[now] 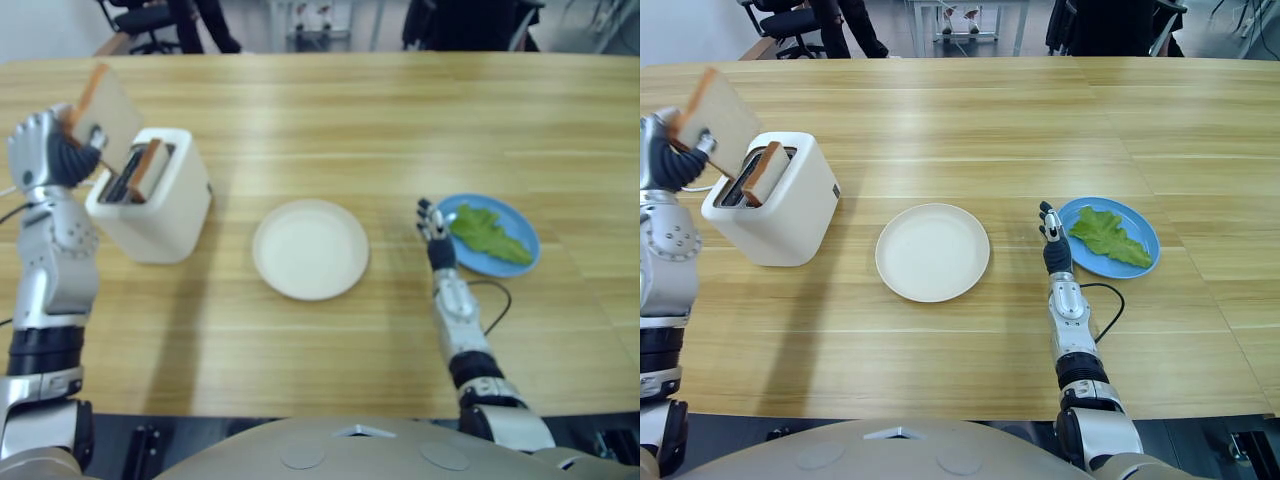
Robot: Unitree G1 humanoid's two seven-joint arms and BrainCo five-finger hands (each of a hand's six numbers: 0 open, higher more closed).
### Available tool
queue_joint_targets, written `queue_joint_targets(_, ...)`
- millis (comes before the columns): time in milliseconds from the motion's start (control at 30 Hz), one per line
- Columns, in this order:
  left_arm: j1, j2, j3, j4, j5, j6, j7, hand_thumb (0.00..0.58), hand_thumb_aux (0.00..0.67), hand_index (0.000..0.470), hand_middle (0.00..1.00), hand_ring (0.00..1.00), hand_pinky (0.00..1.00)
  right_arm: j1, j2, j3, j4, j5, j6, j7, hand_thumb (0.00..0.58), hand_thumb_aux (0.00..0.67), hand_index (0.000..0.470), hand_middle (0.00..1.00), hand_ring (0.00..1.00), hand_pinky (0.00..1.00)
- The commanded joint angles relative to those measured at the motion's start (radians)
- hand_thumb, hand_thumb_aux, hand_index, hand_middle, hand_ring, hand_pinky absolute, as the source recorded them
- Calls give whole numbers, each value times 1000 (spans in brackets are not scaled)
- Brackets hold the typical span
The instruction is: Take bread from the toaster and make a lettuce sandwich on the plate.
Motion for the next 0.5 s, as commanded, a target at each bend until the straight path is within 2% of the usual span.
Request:
queue_joint_targets(33,-19,-44,60,-137,-100,-53,-15,580,670,460,1000,1000,1000,9,2,9,0,-2,17,1,0,0,0,0,0,0)
queue_joint_targets(233,-71,-150,21,-239,-273,-80,-105,580,670,460,1000,1000,1000,8,5,9,1,-1,18,2,0,0,0,0,0,0)
queue_joint_targets(367,-105,-272,-102,-215,-378,-78,-181,580,670,460,1000,1000,1000,9,7,8,0,1,20,2,0,0,0,0,0,0)
queue_joint_targets(500,-96,-391,-239,-96,-444,-53,-272,580,670,460,1000,1000,1000,14,6,6,-7,3,22,4,0,0,0,0,0,0)
